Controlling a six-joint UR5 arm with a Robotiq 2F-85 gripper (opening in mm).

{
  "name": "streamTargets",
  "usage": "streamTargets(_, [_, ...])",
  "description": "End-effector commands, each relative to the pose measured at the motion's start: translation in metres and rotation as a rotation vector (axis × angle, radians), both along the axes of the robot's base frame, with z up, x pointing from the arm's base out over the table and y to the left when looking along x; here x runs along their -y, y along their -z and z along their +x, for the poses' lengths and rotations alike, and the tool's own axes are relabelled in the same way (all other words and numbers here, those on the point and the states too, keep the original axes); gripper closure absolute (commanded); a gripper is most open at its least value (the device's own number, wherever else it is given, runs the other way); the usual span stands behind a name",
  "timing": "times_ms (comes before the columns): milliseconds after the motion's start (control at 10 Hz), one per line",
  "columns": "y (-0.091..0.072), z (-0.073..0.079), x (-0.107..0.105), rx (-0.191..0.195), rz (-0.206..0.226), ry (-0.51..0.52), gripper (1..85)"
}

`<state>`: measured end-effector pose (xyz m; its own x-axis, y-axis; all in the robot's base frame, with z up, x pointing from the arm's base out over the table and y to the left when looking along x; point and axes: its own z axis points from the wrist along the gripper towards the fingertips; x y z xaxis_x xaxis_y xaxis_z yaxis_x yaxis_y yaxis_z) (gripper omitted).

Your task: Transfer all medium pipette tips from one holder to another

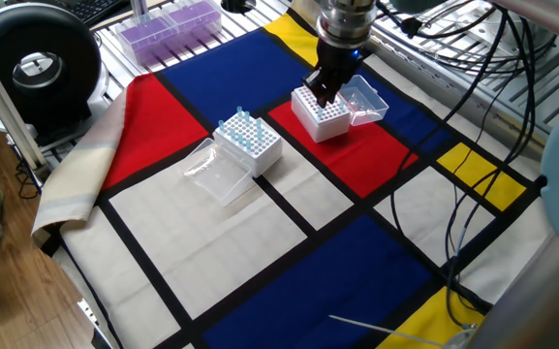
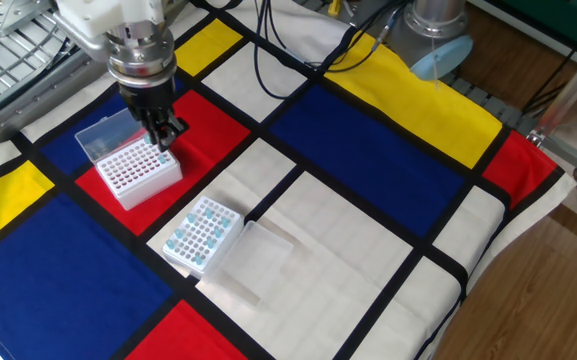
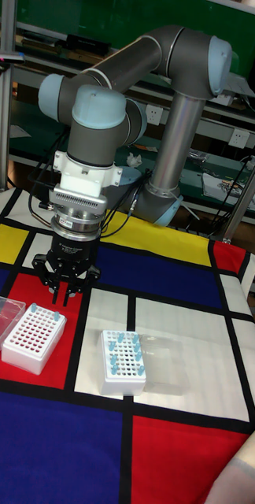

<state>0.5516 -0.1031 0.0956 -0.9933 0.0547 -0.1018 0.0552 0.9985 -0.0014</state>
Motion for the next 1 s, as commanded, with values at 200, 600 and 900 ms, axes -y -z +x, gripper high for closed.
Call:
streamTargets(200, [-0.004, 0.003, -0.004, -0.004, 0.015, 0.071, 69.3])
streamTargets(600, [-0.013, 0.018, -0.028, 0.020, 0.008, 0.114, 71.3])
streamTargets(900, [-0.022, 0.030, -0.058, 0.021, 0.031, 0.132, 71.7])
